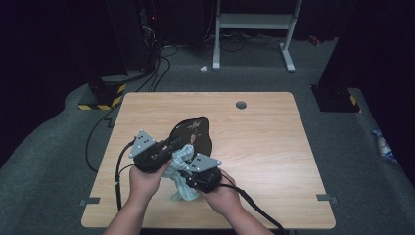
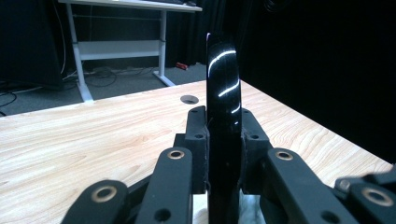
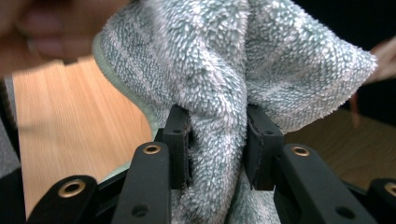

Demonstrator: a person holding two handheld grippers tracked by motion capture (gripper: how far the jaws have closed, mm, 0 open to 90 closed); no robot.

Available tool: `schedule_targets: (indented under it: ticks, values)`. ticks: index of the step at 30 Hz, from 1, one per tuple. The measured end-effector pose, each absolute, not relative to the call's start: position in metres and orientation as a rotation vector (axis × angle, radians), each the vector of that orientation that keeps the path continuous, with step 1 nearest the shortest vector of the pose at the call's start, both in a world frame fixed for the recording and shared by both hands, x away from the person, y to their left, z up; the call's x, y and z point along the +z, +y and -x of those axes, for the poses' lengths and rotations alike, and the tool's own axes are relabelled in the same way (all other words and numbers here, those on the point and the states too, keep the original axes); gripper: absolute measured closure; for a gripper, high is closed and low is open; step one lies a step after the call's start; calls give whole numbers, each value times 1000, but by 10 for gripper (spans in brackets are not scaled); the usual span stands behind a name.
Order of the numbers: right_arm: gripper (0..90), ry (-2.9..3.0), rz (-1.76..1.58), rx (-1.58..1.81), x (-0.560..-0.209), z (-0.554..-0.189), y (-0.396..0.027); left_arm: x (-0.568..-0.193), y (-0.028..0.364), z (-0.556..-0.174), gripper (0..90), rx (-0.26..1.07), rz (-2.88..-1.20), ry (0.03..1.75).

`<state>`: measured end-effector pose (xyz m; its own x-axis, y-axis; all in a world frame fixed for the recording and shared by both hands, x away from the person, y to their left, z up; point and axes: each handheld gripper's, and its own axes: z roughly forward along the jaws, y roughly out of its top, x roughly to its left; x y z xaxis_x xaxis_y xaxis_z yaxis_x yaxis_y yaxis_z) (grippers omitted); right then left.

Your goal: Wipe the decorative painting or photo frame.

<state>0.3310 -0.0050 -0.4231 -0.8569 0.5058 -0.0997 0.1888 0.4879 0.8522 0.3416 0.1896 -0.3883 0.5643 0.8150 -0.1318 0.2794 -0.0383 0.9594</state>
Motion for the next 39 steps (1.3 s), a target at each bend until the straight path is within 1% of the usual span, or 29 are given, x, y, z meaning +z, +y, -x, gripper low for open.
schedule_targets:
  ticks: [2, 5, 14, 19, 29, 34, 35, 39]
  values:
    - [659, 2397, -575, 1300, -421, -331, -4, -388, 190, -342, 781, 556, -1603, 946]
    - [662, 2412, -577, 1299, -427, -331, -5, -388, 189, -342, 781, 556, -1602, 946]
    - [663, 2548, -618, 1153, -485, -331, -8, -388, 189, -342, 782, 556, -1602, 944]
    - [662, 2588, -662, 1113, -504, -338, -14, -388, 190, -342, 781, 556, -1604, 942]
    - [662, 2582, -733, 1105, -510, -349, -27, -389, 190, -342, 780, 560, -1601, 937]
    - [663, 2516, -783, 1153, -496, -350, -48, -387, 190, -341, 772, 567, -1614, 937]
    - [663, 2504, -787, 1158, -494, -349, -52, -387, 189, -341, 765, 573, -1619, 933]
    - [662, 2436, -841, 1216, -486, -347, -73, -391, 190, -339, 678, 582, -1624, 919]
